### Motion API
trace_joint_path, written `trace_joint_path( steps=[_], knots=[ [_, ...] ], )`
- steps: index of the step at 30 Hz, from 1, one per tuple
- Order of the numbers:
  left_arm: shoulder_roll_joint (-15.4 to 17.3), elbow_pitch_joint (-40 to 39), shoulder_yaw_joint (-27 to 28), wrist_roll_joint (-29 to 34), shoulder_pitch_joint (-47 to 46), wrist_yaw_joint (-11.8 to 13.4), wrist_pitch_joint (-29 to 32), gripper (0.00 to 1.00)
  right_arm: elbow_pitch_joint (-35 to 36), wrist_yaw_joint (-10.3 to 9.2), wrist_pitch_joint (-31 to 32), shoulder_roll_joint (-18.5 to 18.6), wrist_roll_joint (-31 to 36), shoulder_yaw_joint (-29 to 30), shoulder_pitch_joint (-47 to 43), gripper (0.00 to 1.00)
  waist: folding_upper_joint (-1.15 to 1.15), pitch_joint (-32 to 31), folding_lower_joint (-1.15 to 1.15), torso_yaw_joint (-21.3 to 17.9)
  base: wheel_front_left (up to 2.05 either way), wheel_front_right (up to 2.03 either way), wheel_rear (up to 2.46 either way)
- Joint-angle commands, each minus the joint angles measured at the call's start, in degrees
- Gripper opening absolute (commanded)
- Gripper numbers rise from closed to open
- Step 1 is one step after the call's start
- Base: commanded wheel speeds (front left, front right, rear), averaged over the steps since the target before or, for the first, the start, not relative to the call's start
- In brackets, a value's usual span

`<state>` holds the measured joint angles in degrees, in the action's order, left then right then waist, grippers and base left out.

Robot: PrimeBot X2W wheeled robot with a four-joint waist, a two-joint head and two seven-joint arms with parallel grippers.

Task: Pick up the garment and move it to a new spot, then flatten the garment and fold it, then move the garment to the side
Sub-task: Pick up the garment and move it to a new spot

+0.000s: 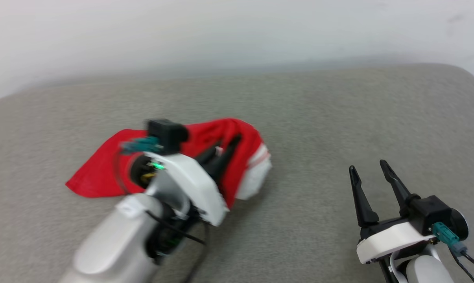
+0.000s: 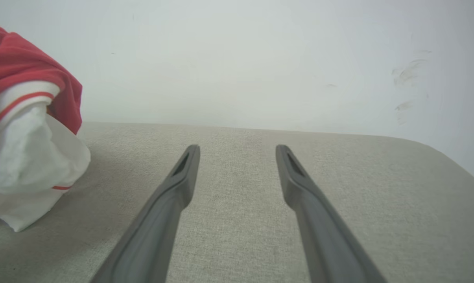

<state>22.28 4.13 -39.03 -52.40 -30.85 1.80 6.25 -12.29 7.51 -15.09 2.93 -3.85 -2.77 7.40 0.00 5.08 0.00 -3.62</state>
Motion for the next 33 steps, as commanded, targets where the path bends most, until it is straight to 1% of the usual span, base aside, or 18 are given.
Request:
trace_joint_path(
  steps=[1,5,6,7,8,11,14,18,21,23,24,28,33],
  knots=[
    [-1.35,1.16,-1.07,1.01,-0.73,0.06,-0.76,0.00,0.50,-0.04,-0.12,-0.08,0.08,0.18,0.79,1.00,0.00,1.47,0.00,-2.95,0.00,0.00,0.00],
    [-6.86,7.47,-4.44,3.54,-2.10,-0.13,-3.16,0.00,0.99,-0.04,-0.12,-0.09,0.41,1.62,1.17,1.00,0.00,3.05,0.00,-5.51,0.00,0.00,0.00],
    [-8.08,9.08,-5.29,4.00,-2.26,-0.49,-3.66,0.37,1.00,-0.04,-0.12,-0.10,0.45,1.82,1.20,1.00,0.00,3.27,0.00,-6.01,0.00,0.00,0.00],
    [-9.14,10.75,-6.15,4.32,-2.36,-0.93,-3.81,1.00,0.97,-0.04,-0.12,-0.09,0.48,2.09,1.16,1.00,0.00,3.45,0.00,-6.48,0.00,0.00,0.00],
    [-10.11,12.40,-7.03,4.39,-2.46,-1.42,-3.57,1.00,0.91,-0.04,-0.13,-0.08,0.53,2.29,1.16,1.00,0.00,3.62,0.00,-6.81,0.00,0.00,0.00],
    [-11.45,16.09,-8.58,5.38,-3.56,-3.01,-4.43,1.00,0.98,-0.04,-0.12,-0.10,0.45,2.43,1.12,1.00,0.00,3.89,0.00,-7.05,0.00,0.00,0.00],
    [-11.61,18.85,-8.41,6.26,-3.81,-3.80,-7.06,1.00,0.88,-0.04,-0.12,-0.09,0.43,2.71,0.65,1.00,0.00,3.66,0.00,-6.24,0.00,0.00,0.00],
    [-10.63,20.82,-7.03,7.16,-4.23,-3.88,-11.55,1.00,0.46,-0.05,-0.12,-0.08,0.91,2.64,-0.17,1.00,0.00,2.57,0.00,-4.07,0.00,0.00,0.00],
    [-8.87,21.25,-5.81,8.12,-3.89,-3.75,-15.00,1.00,0.33,-0.05,-0.12,-0.08,1.40,3.30,-0.61,1.00,0.00,1.17,0.00,-1.55,0.00,0.00,0.00],
    [-7.22,20.90,-4.91,8.93,-3.34,-3.15,-17.33,1.00,0.15,-0.04,-0.12,-0.09,1.72,3.41,-0.90,1.00,0.00,0.20,0.00,0.08,0.00,0.00,0.00],
    [-7.22,20.90,-4.91,8.93,-3.34,-3.15,-17.33,1.00,0.15,-0.04,-0.12,-0.09,1.72,3.41,-0.90,1.00,0.00,0.20,0.00,0.08,0.00,0.00,0.00],
    [-3.50,18.70,-1.71,10.05,-0.76,-1.09,-20.23,1.00,-0.18,-0.05,-0.12,-0.06,1.89,3.43,-1.75,1.00,0.00,-1.61,0.00,3.05,0.00,0.00,0.00],
    [1.45,13.95,3.00,11.54,5.52,1.52,-21.38,1.00,-0.28,-0.05,-0.12,-0.08,1.93,3.25,-2.72,1.00,0.00,-3.19,0.00,5.94,0.00,0.00,0.00]
  ],
)
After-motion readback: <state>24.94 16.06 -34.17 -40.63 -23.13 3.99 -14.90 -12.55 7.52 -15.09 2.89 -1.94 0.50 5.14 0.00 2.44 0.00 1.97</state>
